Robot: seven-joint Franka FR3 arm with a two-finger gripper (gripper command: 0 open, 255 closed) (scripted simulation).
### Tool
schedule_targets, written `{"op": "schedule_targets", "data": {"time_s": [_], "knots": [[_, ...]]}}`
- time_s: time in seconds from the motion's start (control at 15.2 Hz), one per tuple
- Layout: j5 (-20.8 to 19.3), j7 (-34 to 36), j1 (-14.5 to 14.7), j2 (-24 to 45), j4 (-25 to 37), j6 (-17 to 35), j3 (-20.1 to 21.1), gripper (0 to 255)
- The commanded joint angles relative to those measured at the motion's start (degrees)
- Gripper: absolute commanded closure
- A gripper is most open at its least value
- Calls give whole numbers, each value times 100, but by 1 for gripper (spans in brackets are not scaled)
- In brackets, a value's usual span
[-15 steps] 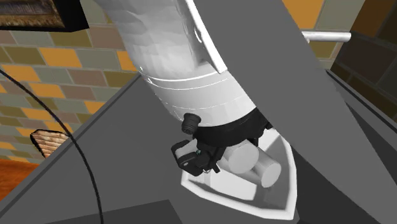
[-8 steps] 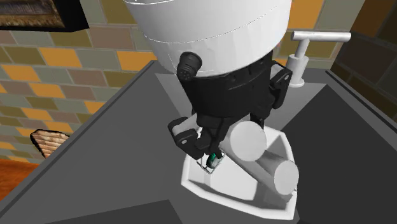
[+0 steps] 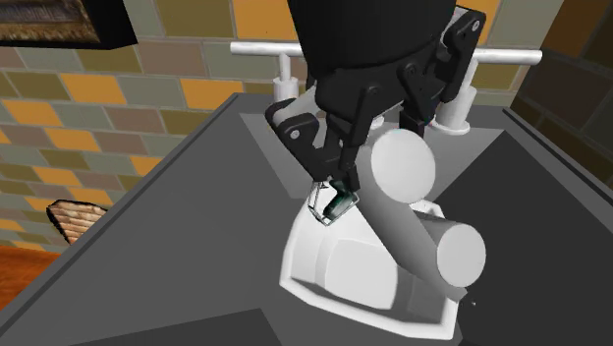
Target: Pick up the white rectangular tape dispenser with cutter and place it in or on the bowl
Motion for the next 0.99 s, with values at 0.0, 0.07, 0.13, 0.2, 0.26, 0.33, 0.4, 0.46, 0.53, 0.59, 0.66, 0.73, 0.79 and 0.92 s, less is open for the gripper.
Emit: {"op": "schedule_targets", "data": {"time_s": [0.0,0.07,0.13,0.2,0.26,0.33,0.4,0.46,0.53,0.59,0.66,0.73,0.79,0.92], "knots": [[25,-125,-7,215,415,-175,-36,255],[36,-189,-11,301,601,-259,-57,255],[21,-165,-15,298,524,-188,-63,255],[6,-141,-19,297,448,-117,-69,255],[-10,-116,-24,297,374,-45,-74,255],[-26,-91,-29,298,300,27,-80,255],[-42,-66,-35,301,227,100,-85,255],[-59,-40,-40,306,155,173,-91,255],[-77,-14,-46,312,83,247,-96,255],[-95,12,-53,319,13,321,-101,255],[-114,39,-60,328,-56,396,-107,255],[-133,66,-67,339,-125,472,-112,255],[-153,93,-75,351,-192,548,-117,255],[-195,150,-91,380,-324,703,-127,255]]}}
